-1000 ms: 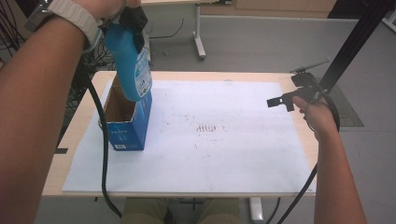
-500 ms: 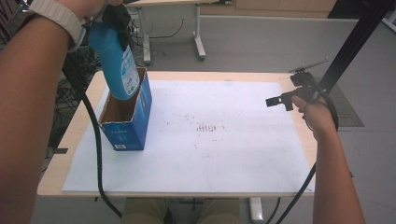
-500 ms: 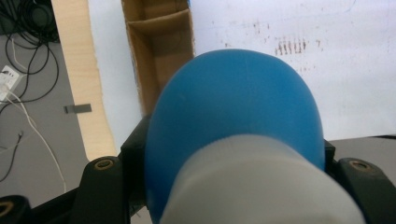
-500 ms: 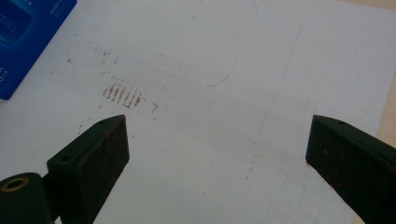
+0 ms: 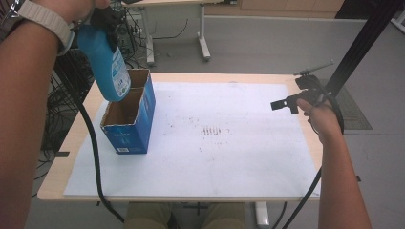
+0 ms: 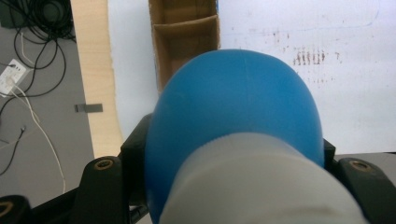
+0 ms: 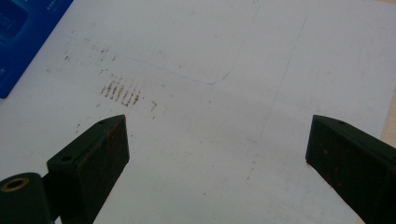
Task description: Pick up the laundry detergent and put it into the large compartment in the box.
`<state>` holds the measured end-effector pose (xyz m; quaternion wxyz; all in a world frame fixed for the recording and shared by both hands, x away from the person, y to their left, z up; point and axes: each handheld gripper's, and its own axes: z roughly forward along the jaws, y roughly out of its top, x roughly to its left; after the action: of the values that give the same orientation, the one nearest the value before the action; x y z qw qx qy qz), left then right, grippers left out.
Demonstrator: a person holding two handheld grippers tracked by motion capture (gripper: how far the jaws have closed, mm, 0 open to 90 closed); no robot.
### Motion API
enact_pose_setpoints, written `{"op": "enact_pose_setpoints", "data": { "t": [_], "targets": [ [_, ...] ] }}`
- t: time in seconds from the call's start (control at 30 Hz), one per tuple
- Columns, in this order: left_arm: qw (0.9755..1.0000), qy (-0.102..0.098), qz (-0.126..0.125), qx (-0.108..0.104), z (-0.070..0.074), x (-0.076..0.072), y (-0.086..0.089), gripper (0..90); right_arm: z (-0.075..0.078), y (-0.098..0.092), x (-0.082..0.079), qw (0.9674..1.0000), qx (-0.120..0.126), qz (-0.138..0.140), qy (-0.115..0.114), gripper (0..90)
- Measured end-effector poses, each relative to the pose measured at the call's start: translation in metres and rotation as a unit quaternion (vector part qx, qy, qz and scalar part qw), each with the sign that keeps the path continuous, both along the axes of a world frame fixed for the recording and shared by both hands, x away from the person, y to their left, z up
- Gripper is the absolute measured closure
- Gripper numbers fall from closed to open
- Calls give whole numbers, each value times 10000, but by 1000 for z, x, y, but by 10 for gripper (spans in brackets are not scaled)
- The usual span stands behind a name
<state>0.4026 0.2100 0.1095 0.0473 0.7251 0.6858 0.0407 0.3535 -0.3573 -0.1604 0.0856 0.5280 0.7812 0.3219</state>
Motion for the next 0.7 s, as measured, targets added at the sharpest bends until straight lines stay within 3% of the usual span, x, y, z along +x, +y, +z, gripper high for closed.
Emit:
{"op": "enact_pose_setpoints", "data": {
  "t": [0.33,0.7],
  "targets": [
    [9999,-49,109,-21,-3,2,11,388,-3,2,3,10000,3,14,32,61],
    [9999,31,109,-26,-14,11,17,388,-5,2,5,10000,-4,19,63,61]
  ]
}}
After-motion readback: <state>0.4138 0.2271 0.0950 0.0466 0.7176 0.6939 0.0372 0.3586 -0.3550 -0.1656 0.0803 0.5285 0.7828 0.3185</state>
